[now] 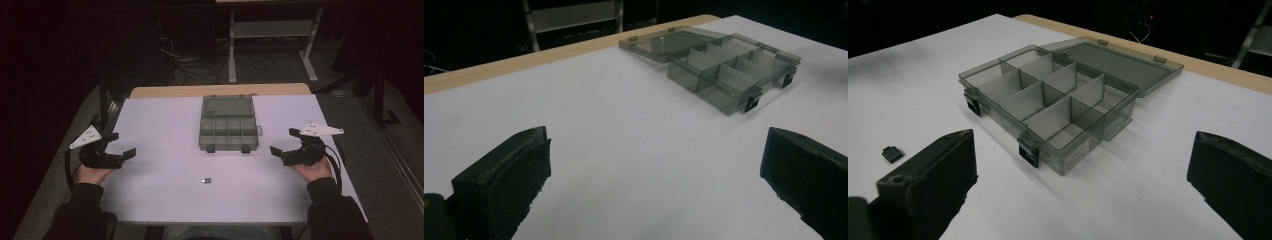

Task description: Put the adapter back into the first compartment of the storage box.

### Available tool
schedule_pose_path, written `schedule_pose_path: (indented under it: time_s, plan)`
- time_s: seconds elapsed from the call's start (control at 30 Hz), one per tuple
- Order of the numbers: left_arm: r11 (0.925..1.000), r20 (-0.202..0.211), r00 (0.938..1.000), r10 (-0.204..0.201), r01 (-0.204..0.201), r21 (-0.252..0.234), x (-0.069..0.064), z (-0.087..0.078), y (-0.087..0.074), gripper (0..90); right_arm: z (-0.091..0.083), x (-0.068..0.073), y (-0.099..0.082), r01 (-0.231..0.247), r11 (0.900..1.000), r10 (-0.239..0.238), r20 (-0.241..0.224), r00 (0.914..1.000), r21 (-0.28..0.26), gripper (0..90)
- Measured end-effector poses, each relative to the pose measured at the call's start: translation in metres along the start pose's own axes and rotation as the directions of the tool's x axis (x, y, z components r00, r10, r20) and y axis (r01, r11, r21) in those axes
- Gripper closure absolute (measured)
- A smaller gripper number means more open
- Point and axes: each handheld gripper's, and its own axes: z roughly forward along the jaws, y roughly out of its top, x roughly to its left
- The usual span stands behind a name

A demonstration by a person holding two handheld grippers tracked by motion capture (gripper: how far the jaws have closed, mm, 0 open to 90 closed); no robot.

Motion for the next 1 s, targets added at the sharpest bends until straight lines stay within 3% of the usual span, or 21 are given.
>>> schedule_pose_path:
  time_s: [0.57, 0.83, 1.0]
  plan:
    - [0.9995, -0.008, 0.9999, 0.012, -0.011, 0.028, -0.005, -0.001, 0.003, 0.0, -0.002, 0.003, -0.001, 0.001, 0.9999, -0.001, -0.005, 1.0, 0.014, 0.0]
    - [0.9939, 0.007, 0.9971, 0.076, -0.076, 0.08, -0.013, 0.005, 0.011, 0.0, -0.002, 0.004, -0.001, 0.009, 0.9996, -0.009, 0.0, 1.0, 0.026, 0.0]
    - [0.9924, 0.018, 0.9959, 0.089, -0.09, 0.085, -0.015, 0.006, 0.016, 0.0, -0.002, 0.004, -0.001, 0.007, 0.9996, -0.007, -0.003, 1.0, 0.028, 0.0]
